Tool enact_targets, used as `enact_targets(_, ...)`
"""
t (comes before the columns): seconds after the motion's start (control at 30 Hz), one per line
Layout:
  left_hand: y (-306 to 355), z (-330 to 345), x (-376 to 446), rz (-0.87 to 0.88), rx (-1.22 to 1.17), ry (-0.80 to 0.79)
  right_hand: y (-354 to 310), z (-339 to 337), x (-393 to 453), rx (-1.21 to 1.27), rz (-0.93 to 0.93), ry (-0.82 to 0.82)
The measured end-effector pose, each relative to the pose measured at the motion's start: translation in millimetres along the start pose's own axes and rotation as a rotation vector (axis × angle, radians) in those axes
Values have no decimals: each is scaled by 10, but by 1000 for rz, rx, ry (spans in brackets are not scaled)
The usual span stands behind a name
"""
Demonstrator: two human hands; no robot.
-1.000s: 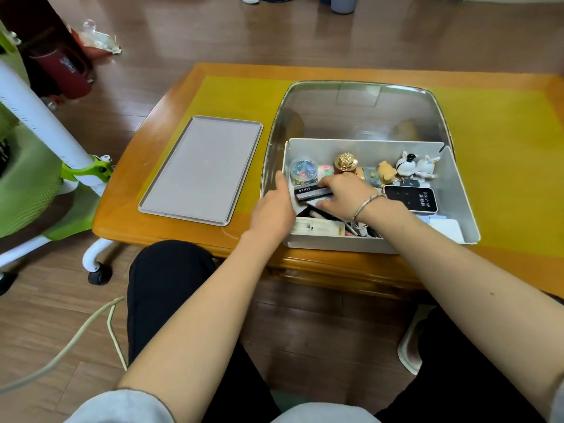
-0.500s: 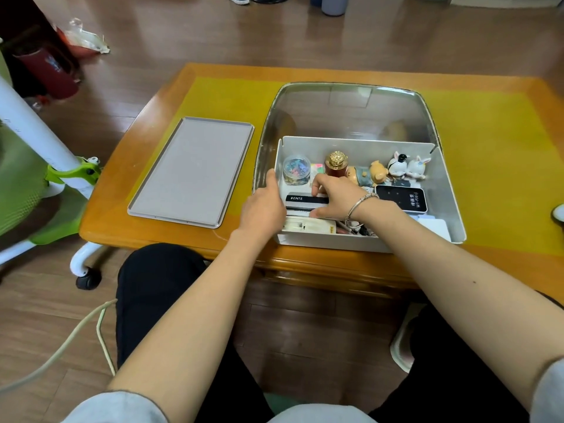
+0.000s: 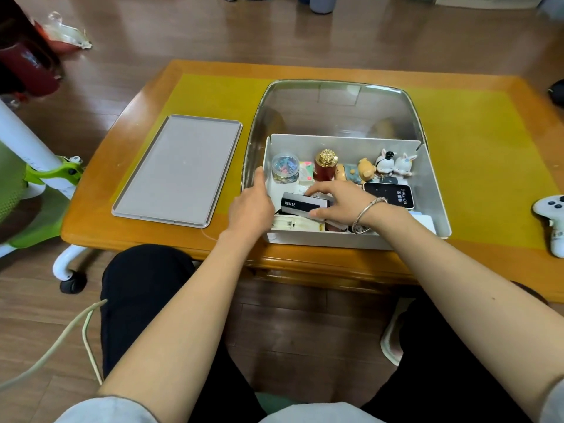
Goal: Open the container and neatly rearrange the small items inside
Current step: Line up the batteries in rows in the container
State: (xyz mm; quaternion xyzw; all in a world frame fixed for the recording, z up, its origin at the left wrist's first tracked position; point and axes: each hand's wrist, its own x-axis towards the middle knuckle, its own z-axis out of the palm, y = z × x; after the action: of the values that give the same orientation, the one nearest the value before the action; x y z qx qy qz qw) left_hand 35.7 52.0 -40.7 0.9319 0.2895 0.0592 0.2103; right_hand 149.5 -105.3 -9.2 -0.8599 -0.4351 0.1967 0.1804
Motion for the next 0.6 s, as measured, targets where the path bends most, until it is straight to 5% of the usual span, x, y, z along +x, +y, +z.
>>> enact_targets(0.2,-24,5,5,0,-8,8,102,-19,-171,179,13,152)
enact_targets(0.4,-41,17,9,-13,-3,19,412,-309,-489,380,149,504)
enact_targets(0.6,-45,12,0,-20,-18,15,679,-427,-831,296,308,533)
